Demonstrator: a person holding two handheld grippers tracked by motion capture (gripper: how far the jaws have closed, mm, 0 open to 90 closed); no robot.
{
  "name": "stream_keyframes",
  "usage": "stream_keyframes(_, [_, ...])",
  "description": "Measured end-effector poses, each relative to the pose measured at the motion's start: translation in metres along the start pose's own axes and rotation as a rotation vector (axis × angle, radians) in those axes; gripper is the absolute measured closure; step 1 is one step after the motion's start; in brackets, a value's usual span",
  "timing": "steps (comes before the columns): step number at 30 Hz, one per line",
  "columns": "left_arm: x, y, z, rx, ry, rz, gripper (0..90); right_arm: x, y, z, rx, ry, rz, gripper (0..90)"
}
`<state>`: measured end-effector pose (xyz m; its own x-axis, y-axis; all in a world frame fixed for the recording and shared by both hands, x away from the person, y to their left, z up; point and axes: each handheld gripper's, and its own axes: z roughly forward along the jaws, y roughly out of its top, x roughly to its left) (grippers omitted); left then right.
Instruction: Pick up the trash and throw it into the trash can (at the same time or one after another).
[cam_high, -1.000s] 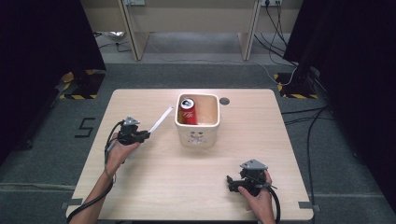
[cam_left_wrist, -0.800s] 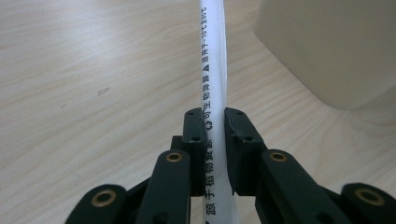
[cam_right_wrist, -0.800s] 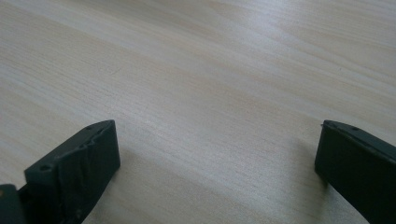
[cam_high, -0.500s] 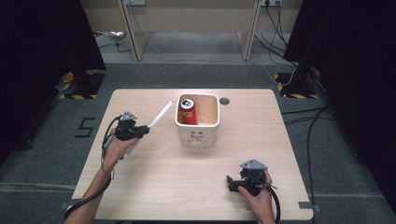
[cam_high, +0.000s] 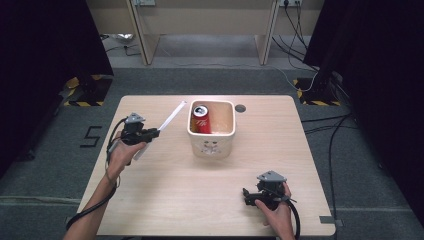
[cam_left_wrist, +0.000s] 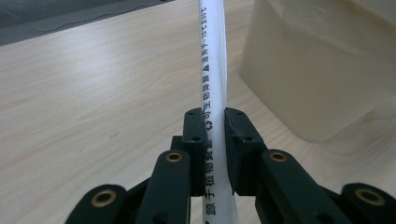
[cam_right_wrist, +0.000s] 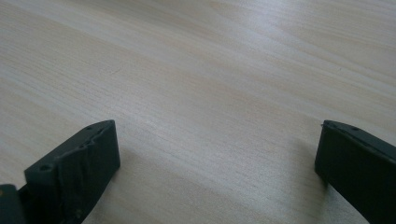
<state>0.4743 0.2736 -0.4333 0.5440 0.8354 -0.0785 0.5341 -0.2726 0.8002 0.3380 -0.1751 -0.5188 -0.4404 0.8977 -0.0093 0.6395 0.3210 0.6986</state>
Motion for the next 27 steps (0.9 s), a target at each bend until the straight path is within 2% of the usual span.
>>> stream_keyframes(9, [-0.004,0.015,-0.006,-0.022,-0.025,0.007,78.7,0.000,0.000,0.000,0.000,0.000,-0.003,0.2])
stream_keyframes(18, [-0.012,0.040,-0.016,-0.054,-0.050,0.034,78.7,0.000,0.000,0.000,0.000,0.000,-0.003,0.2])
stream_keyframes(27, [-0.024,0.060,-0.018,-0.072,-0.068,0.067,78.6,0.000,0.000,0.000,-0.002,0.000,-0.002,0.2])
